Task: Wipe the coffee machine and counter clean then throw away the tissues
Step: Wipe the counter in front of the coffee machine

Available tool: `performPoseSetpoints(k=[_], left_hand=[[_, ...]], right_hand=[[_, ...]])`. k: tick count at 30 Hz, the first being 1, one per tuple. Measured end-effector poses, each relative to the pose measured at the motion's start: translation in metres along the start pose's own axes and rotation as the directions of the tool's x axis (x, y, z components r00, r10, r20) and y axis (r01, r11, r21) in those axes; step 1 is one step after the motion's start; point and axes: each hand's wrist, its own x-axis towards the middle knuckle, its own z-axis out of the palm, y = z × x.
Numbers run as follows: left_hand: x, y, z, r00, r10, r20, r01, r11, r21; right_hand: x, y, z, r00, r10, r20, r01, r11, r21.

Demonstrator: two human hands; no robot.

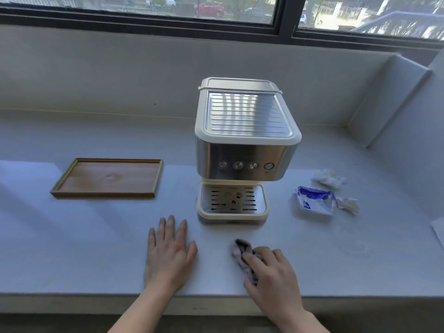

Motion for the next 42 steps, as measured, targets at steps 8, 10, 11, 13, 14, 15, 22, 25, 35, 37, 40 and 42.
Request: performPoseSetpoints(k=[8,10,11,13,14,15,22,25,35,37,40,42], left_hand=[[-0.009,-0.003,-0.01,0.998,0.049,-0.036,-0.052,0.993,-0.105],[-0.014,0.004,-0.011,0.988,0.123,-0.092,-0.134,0.983,-0.123],[-0.017,0.011,-0.011,0.98,0.16,-0.12,-0.177,0.973,-0.147],[-0.026,0.031,-0.011,0.971,0.191,-0.144,-0.223,0.938,-0.264],[-0.031,0.044,-0.014,0.971,0.193,-0.144,-0.234,0.901,-0.366],[-0.036,0.056,-0.018,0.971,0.202,-0.13,-0.24,0.844,-0.479],[-0.052,0.095,-0.035,0.866,0.499,0.037,-0.374,0.693,-0.617],[-0.059,0.093,-0.047,0.902,0.423,0.091,-0.21,0.612,-0.763],[-0.049,0.041,-0.085,0.994,0.079,0.074,0.032,0.434,-0.9],[-0.039,0.027,-0.09,0.994,0.067,0.081,0.039,0.477,-0.878],[-0.027,0.007,-0.094,0.997,0.048,0.054,0.019,0.55,-0.835],[-0.019,-0.007,-0.093,0.999,0.006,0.032,0.022,0.604,-0.796]], right_hand=[[0.03,-0.028,-0.014,0.961,0.21,0.183,-0.258,0.917,0.304],[0.03,-0.018,-0.022,0.959,0.246,0.143,-0.279,0.909,0.309],[0.029,-0.014,-0.026,0.955,0.264,0.134,-0.293,0.905,0.308],[0.028,-0.008,-0.032,0.946,0.296,0.136,-0.325,0.888,0.327],[0.027,-0.007,-0.035,0.942,0.306,0.14,-0.336,0.878,0.341],[0.026,-0.008,-0.037,0.941,0.309,0.14,-0.34,0.871,0.356],[0.027,-0.01,-0.049,0.964,0.202,0.171,-0.257,0.87,0.421],[0.028,-0.016,-0.057,0.98,0.109,0.166,-0.171,0.888,0.427],[0.069,-0.081,-0.049,0.986,-0.104,0.131,0.026,0.868,0.495],[0.079,-0.09,-0.04,0.984,-0.114,0.138,0.032,0.871,0.491],[0.094,-0.105,-0.026,0.981,-0.116,0.155,0.027,0.874,0.485],[0.106,-0.116,-0.015,0.977,-0.142,0.156,0.052,0.878,0.476]])
